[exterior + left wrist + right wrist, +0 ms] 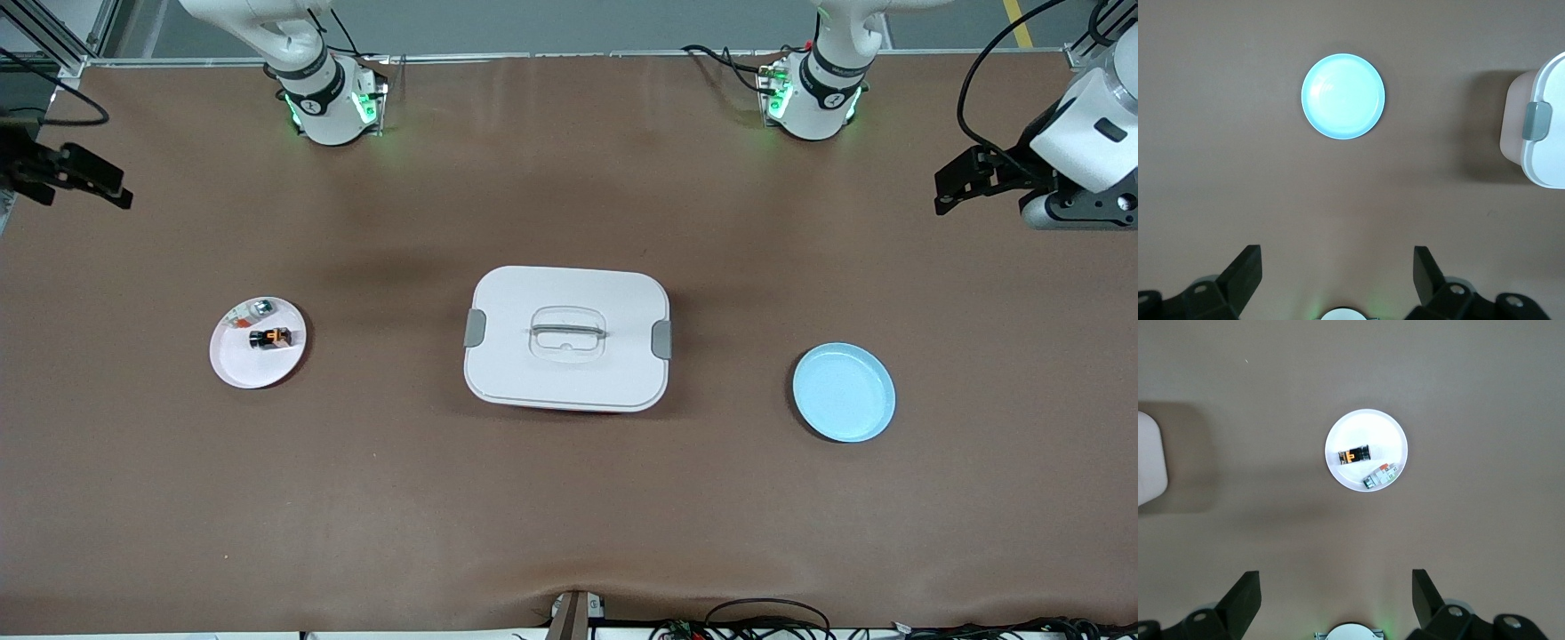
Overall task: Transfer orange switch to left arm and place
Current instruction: 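Move the right gripper over the orange switch on the white plate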
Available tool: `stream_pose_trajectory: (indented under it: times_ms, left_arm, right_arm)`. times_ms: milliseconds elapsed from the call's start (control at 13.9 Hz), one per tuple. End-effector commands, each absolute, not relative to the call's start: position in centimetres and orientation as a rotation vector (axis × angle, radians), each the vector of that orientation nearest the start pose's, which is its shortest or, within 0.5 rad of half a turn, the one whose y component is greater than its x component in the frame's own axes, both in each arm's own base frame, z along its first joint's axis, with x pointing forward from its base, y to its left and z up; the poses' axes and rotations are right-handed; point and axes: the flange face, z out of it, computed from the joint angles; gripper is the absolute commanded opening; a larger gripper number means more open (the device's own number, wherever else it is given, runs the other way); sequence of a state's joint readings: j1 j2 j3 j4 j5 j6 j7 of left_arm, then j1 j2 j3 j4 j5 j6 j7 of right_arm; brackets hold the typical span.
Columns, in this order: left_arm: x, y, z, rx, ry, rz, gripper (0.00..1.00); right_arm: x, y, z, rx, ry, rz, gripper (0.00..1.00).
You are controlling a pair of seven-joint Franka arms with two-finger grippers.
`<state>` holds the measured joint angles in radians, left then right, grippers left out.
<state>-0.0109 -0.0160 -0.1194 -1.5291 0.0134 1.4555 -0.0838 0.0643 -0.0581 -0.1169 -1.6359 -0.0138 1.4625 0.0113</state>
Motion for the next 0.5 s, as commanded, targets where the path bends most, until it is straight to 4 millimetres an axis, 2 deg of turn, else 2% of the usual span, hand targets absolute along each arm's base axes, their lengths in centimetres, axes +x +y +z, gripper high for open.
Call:
stream_pose_trajectory:
  times_ms: [0,216,432]
  left_arm:
    - [53.6,-7.3,64.6,-3.118,0.07,0.071,1.0]
    - [53.5,-7.8,64.6,-3.118,0.084,0.068,1.0]
    - [53.5,-7.8,64.6,-3.118,0.082,0.068,1.0]
  right_arm:
    - [54.6,-2.9,58.4,-3.145,0.119,0.271,1.0]
    - [57.7,-2.8,53.3,-3.153,0.115,0.293,1.0]
    - [59.1,-2.6,48.5,-3.161,0.107,0.272,1.0]
